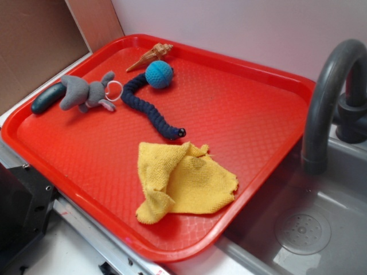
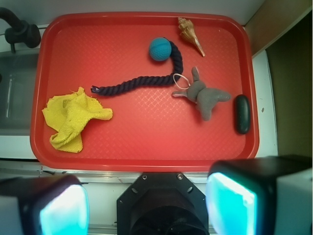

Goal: Grab the gray animal.

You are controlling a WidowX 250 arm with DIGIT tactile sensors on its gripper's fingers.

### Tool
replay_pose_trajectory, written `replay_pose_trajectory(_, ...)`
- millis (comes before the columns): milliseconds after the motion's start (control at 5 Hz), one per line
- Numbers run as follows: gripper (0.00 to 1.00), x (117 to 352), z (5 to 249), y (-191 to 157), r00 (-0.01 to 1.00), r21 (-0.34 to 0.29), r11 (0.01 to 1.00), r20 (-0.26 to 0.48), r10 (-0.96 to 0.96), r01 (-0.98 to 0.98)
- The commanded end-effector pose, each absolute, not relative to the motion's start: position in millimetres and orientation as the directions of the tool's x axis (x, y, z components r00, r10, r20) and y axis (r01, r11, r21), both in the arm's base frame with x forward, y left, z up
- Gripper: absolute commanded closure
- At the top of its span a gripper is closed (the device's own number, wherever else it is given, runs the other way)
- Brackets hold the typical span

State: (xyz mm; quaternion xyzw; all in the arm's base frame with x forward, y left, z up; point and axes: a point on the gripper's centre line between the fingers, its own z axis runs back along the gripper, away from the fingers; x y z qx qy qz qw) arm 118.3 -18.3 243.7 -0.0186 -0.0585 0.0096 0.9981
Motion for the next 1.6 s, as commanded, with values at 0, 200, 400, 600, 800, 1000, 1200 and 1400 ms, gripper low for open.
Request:
replay_pose_trajectory(0,0.0,118.3,243.7,-18.3,0.993,-0.038,0.999,0.117,0.021,-0.017)
replay_pose_trajectory(200,0.0,125.3,234.5,-6.9,0.998,0.0,0.999,0.04,0.053,-0.053)
replay_pose_trajectory(400,0.0,131.5,223.0,4.8,1.0,0.034,0.999,-0.001,0.026,-0.026)
replay_pose_trajectory(600,0.0,136.0,216.3,14.5,0.999,0.076,0.996,-0.013,-0.037,0.038)
replay_pose_trajectory(800,0.0,144.3,205.7,20.9,0.991,0.12,0.984,-0.019,-0.131,0.132)
replay_pose_trajectory(1000,0.0,151.6,192.6,28.4,0.979,0.119,0.972,-0.009,-0.202,0.201)
replay_pose_trajectory(1200,0.0,158.6,180.5,37.1,0.951,0.094,0.948,0.028,-0.309,0.305)
replay_pose_trajectory(1400,0.0,165.6,167.2,49.1,0.941,0.095,0.937,0.0,-0.337,0.336)
